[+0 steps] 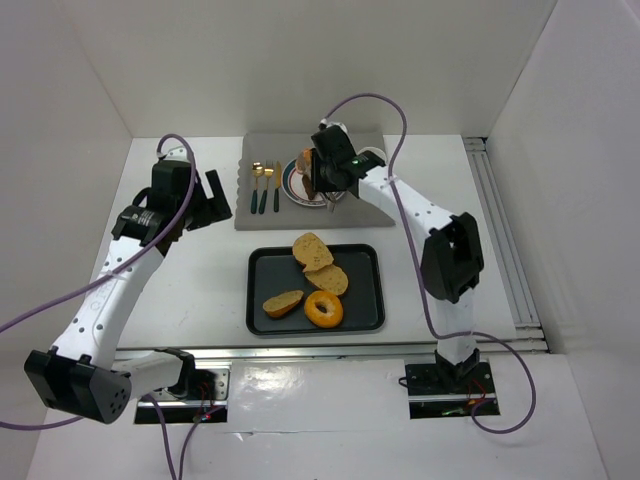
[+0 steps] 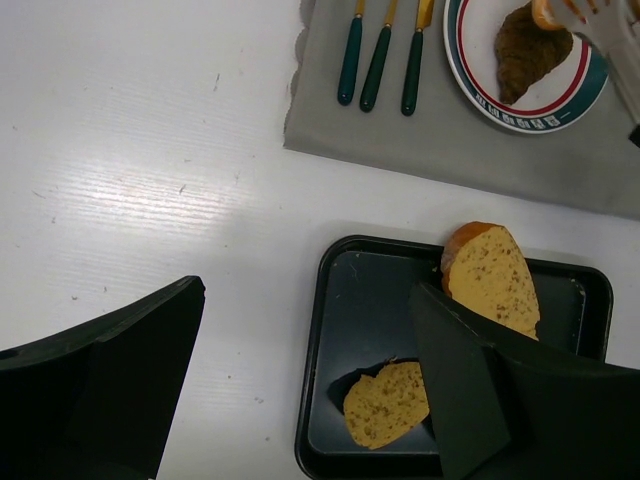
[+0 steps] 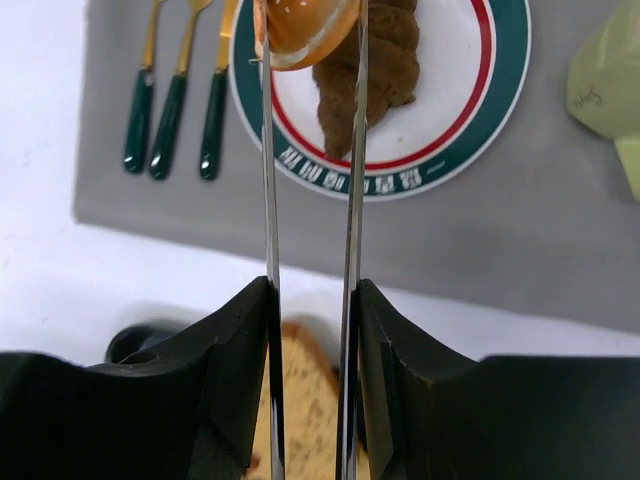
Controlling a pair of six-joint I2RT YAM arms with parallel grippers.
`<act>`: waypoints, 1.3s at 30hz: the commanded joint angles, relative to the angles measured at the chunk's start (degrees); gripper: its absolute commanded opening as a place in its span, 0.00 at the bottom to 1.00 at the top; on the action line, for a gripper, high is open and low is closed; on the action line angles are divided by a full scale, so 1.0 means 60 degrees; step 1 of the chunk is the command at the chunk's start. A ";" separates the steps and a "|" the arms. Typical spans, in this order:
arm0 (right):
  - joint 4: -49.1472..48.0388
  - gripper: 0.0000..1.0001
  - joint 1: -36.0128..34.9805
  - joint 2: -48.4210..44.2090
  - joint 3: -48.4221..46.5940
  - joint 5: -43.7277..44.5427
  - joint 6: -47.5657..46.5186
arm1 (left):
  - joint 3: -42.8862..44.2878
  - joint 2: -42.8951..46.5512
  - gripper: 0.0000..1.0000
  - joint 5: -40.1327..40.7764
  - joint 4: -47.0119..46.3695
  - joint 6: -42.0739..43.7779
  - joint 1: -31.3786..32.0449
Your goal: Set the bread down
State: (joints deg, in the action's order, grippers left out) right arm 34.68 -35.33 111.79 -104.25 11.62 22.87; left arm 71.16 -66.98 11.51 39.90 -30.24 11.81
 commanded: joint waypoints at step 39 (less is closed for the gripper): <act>-0.0667 0.45 0.0190 0.2463 -0.1844 -0.0471 -0.0765 | -0.0477 0.0017 0.98 -0.0380 -0.0175 0.0206 -0.0138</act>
State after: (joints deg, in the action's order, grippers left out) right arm 32.21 -33.78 127.98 -116.46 7.79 18.33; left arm 68.47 -67.07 10.50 39.88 -30.02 11.33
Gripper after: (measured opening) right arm 0.456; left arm 0.976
